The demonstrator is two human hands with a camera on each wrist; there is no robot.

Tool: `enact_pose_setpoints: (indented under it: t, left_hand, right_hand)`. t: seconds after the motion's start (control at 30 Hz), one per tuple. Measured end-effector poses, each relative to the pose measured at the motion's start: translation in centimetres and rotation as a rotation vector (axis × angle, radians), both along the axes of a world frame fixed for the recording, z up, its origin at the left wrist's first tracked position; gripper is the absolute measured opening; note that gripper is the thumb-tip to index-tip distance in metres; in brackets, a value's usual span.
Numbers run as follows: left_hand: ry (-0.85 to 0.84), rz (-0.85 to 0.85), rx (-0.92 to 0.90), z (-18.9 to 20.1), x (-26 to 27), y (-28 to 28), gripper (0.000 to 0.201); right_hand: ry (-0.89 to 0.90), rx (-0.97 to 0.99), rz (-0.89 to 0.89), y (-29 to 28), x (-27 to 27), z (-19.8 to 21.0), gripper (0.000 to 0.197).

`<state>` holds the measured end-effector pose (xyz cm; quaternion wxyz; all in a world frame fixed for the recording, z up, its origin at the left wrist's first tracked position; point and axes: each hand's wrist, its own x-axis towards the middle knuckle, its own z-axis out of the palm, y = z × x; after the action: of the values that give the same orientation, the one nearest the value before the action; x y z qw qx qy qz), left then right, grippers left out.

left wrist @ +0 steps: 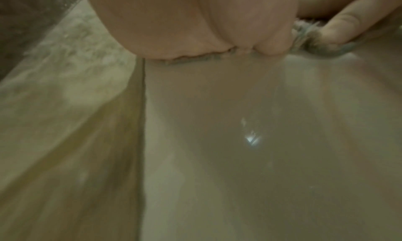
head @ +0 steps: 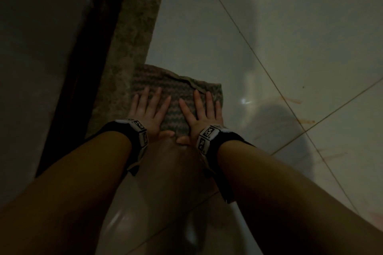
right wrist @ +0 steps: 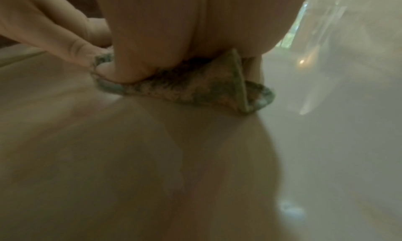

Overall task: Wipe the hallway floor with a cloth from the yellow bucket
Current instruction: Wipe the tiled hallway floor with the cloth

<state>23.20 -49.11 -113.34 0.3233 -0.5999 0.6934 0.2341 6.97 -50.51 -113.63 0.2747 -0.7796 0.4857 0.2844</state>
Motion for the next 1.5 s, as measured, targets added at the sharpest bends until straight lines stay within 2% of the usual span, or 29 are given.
enact_pose_setpoints:
  t: [0.33,0.47,0.5,0.57,0.63,0.73,0.8,0.87,0.93,1.0,1.17,1.3,1.4,1.5]
  left_hand:
    - [-0.029,0.023,-0.005,-0.1,0.3,8.4,0.090]
    - [0.115,0.081,-0.129,-0.6,0.8,11.9,0.096]
    - [0.127,0.075,-0.068,-0.2,0.9,12.7,0.097]
    - [0.197,0.025,-0.099,-1.2,1.3,14.4,0.095]
    - [0.212,-0.023,-0.119,-1.6,1.6,16.1,0.088]
    - [0.159,0.013,-0.100,-0.6,0.9,18.1,0.092]
    - [0.090,0.057,-0.114,-0.2,0.3,18.8,0.094]
    - [0.040,0.048,-0.156,-0.2,0.3,18.5,0.087]
    - [0.031,0.044,-0.147,0.5,0.5,17.5,0.077]
    - [0.048,0.027,-0.213,0.7,0.7,16.3,0.074]
    - [0.027,0.045,-0.166,-0.2,1.0,16.6,0.088]
    - [0.141,0.018,-0.297,-1.5,1.8,19.2,0.081]
    - [0.159,-0.026,-0.290,-2.6,2.4,21.7,0.085]
    - [0.253,-0.026,-0.341,-3.8,2.7,24.0,0.083]
  right_hand:
    - [0.010,-0.022,0.088,7.1,0.3,-0.1,0.102]
    - [-0.001,-0.036,0.133,10.0,0.3,0.1,0.099]
    - [0.000,-0.031,0.140,10.8,0.2,0.2,0.099]
    - [0.003,-0.032,0.167,12.2,0.2,0.3,0.099]
    - [-0.003,-0.037,0.186,13.3,0.2,0.3,0.098]
    - [0.006,-0.029,0.209,14.6,0.0,0.5,0.097]
    - [0.027,-0.012,0.201,15.2,0.2,0.6,0.096]
    - [0.049,0.008,0.184,15.2,0.6,1.0,0.094]
    - [0.049,0.036,0.153,14.4,1.2,1.8,0.089]
    - [-0.005,0.018,0.116,13.2,1.3,2.6,0.084]
    - [-0.032,-0.071,0.272,13.1,-0.1,1.7,0.086]
    - [-0.028,-0.071,0.376,15.1,-0.5,0.9,0.088]
    - [-0.022,-0.047,0.419,16.7,-0.6,0.6,0.088]
    - [-0.045,-0.042,0.434,18.2,-0.8,0.5,0.087]
